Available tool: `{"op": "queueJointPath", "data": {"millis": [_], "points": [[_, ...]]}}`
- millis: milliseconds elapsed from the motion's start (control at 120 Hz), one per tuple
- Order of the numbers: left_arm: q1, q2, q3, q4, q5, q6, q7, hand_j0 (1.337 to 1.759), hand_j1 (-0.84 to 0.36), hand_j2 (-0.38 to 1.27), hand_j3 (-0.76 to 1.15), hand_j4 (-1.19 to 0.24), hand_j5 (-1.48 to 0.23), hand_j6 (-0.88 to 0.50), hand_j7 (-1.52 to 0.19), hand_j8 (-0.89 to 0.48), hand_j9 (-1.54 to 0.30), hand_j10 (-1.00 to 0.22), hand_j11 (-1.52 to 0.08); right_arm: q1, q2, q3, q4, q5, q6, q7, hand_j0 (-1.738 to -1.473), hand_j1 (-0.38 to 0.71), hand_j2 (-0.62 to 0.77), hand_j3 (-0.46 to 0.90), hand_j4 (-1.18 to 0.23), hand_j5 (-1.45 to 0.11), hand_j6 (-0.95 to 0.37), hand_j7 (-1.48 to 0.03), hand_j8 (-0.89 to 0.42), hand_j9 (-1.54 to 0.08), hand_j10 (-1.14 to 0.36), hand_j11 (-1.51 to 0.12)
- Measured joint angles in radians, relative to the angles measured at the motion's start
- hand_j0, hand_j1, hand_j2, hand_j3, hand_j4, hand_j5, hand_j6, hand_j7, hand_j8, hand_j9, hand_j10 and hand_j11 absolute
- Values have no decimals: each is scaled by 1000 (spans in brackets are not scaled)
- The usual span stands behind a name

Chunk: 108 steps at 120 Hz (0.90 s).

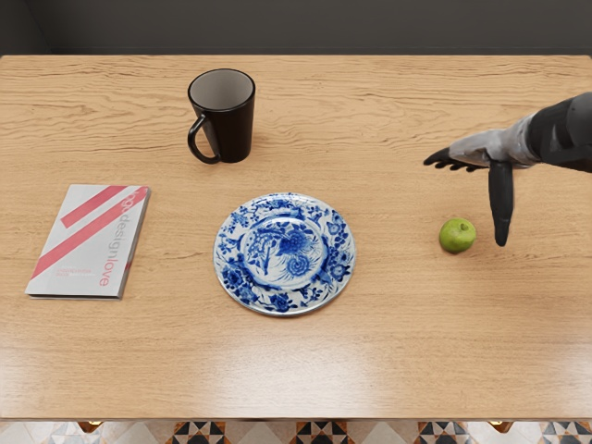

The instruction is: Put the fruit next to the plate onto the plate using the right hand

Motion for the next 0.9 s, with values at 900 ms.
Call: {"op": "queueJointPath", "data": {"millis": [900], "points": [[0,0,0,0,0,0,0,1658,339,2,0,-9,-11,-9,-11,-9,-11,-9,-11,-315,44,-1,186,-399,-533,0,-1658,-234,-17,0,-102,-127,-105,-126,-103,-127,-101,-127]]}}
